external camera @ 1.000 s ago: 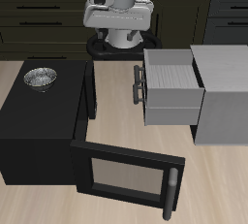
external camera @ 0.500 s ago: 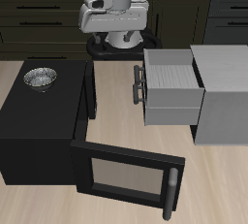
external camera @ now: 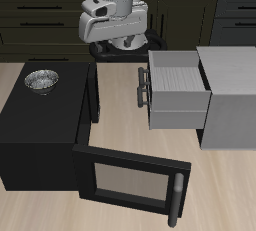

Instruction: Close the top and middle drawer of the white cabinet

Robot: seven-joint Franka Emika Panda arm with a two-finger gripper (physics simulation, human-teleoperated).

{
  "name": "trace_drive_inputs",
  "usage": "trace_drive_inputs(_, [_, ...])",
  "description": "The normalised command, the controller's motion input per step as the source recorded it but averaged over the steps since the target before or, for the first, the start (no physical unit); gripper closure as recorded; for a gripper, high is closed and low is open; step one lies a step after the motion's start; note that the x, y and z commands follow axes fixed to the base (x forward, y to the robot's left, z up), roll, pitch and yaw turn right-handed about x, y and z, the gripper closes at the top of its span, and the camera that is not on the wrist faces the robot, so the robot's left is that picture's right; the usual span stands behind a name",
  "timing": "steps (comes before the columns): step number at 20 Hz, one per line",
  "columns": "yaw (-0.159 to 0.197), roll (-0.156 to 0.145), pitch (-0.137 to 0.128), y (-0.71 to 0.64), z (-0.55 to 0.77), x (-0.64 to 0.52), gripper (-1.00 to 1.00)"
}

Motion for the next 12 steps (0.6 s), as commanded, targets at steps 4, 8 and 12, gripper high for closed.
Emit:
trace_drive_inputs(4, [0.195,0.009,0.004,0.04,0.04,0.14,-1.00])
trace_drive_inputs(8, [0.156,-0.007,0.000,0.06,-0.04,0.09,-1.00])
trace_drive_inputs(12, [0.193,-0.018,0.050,0.01,-0.17,0.14,-1.00])
